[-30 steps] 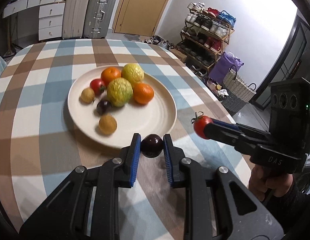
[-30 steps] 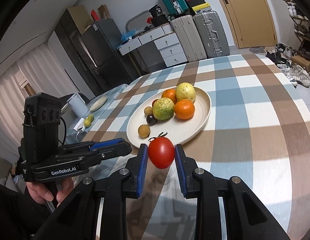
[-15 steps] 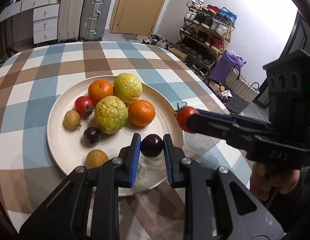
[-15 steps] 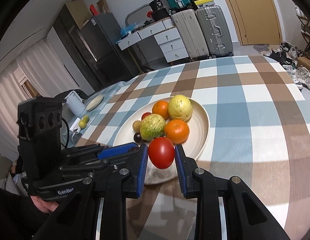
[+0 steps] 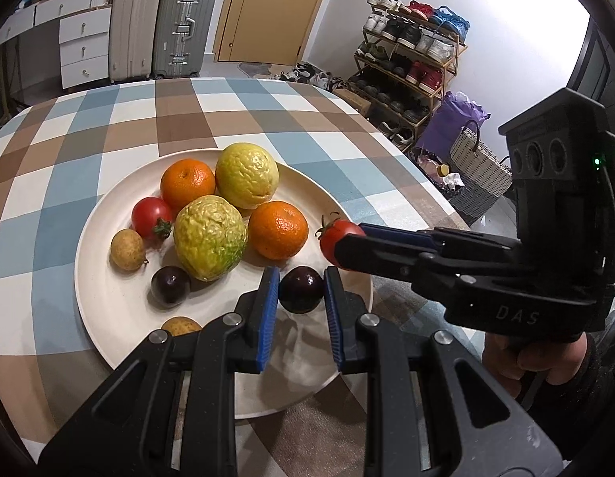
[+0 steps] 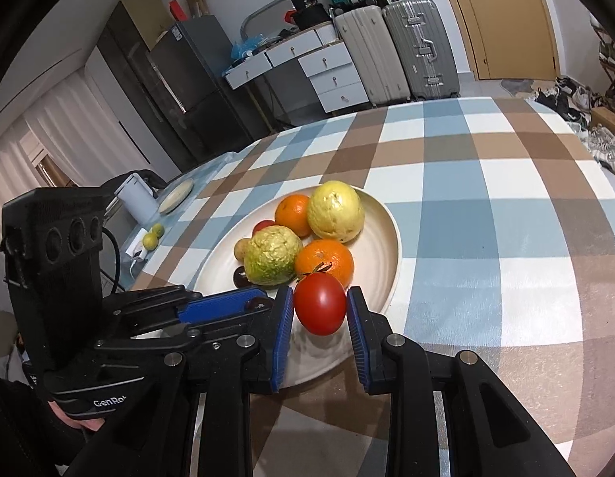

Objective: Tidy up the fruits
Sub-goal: 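Carry the plum and tomato onto the plate and open both grippers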

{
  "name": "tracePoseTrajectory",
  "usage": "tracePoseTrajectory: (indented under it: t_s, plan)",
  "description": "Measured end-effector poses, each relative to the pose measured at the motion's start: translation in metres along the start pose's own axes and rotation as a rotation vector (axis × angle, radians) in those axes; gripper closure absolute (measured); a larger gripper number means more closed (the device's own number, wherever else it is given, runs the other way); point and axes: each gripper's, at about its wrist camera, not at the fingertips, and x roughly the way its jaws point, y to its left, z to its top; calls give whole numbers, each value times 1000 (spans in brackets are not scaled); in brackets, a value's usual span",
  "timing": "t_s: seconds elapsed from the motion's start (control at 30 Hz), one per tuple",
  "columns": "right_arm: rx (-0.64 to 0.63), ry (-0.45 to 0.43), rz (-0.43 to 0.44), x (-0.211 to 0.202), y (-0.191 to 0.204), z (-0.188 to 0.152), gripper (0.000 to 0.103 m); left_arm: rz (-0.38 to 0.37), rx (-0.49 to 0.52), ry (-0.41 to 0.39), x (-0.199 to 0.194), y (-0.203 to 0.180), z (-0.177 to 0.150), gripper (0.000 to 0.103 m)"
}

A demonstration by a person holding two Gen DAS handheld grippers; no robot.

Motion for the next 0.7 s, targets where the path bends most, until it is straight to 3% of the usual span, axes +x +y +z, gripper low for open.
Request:
tracePoseTrajectory:
  t_s: [0.27,0.4,0.6,0.7]
  plan:
    - [14,13,8,6,-3,0,74,-1,-9,-19,-1,1,1,83]
    - [21,-16,12,1,-4,0,62,10,-3,-35,-7,1,2,82]
    - [10,-75,3,-18,-1,0,55,29,-4,-49,-19,0,0,81]
    - [6,-99,-4,-29,2,0,54,38,0,-66,-28,-4,-1,73]
